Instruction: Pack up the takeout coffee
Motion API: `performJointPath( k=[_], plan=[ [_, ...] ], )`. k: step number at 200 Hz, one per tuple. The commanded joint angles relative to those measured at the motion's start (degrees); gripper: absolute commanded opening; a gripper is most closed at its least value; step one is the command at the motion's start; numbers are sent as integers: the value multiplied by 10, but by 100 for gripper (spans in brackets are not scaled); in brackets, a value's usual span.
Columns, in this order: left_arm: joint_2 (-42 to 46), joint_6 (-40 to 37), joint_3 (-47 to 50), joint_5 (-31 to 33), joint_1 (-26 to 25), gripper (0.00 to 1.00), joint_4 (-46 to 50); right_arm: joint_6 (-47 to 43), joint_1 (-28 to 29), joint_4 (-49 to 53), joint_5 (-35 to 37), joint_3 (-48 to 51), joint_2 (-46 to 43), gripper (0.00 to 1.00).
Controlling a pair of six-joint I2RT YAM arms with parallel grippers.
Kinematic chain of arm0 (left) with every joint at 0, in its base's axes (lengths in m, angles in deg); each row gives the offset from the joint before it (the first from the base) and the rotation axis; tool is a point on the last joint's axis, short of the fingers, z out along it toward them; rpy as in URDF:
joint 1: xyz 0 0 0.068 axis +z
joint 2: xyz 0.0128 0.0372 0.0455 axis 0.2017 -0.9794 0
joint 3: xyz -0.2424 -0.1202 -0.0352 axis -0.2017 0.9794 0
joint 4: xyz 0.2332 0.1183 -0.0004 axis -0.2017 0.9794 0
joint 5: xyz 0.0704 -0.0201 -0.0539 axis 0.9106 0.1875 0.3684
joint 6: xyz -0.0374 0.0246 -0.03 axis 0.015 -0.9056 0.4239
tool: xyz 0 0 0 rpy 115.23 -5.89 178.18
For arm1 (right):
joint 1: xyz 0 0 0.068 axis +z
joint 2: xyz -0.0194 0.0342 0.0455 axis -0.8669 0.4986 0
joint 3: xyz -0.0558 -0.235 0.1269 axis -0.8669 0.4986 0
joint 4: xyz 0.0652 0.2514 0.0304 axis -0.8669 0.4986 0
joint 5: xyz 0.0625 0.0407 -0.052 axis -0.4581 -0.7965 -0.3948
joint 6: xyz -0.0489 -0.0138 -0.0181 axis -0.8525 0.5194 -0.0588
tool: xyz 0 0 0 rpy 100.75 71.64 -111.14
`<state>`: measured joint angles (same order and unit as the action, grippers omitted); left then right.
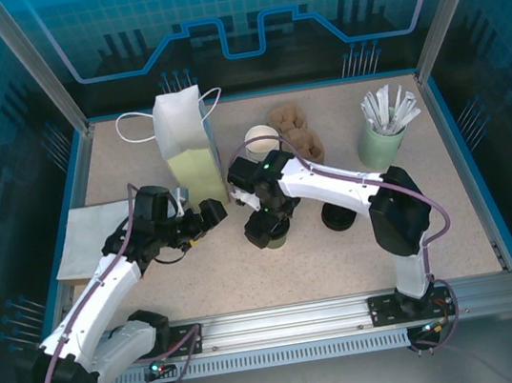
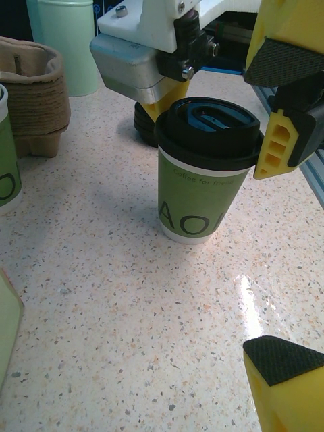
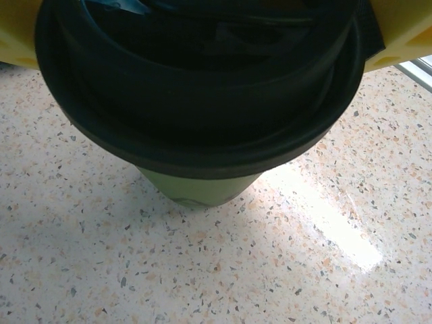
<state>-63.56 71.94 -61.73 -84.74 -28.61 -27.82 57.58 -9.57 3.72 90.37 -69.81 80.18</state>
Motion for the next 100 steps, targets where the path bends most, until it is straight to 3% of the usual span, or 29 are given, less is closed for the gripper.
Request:
performJointPath(
  k=[1, 30, 100],
  plan=[
    [4, -10, 8, -10, 7, 99, -4, 1, -3, 4, -1, 0, 3, 98],
    [5, -10, 9, -8, 7, 99, -4, 4, -5, 11, 1, 7, -17, 92],
    [4, -11, 5, -7, 7, 99, -7, 37, -44, 61, 14, 66, -135, 87]
  ],
)
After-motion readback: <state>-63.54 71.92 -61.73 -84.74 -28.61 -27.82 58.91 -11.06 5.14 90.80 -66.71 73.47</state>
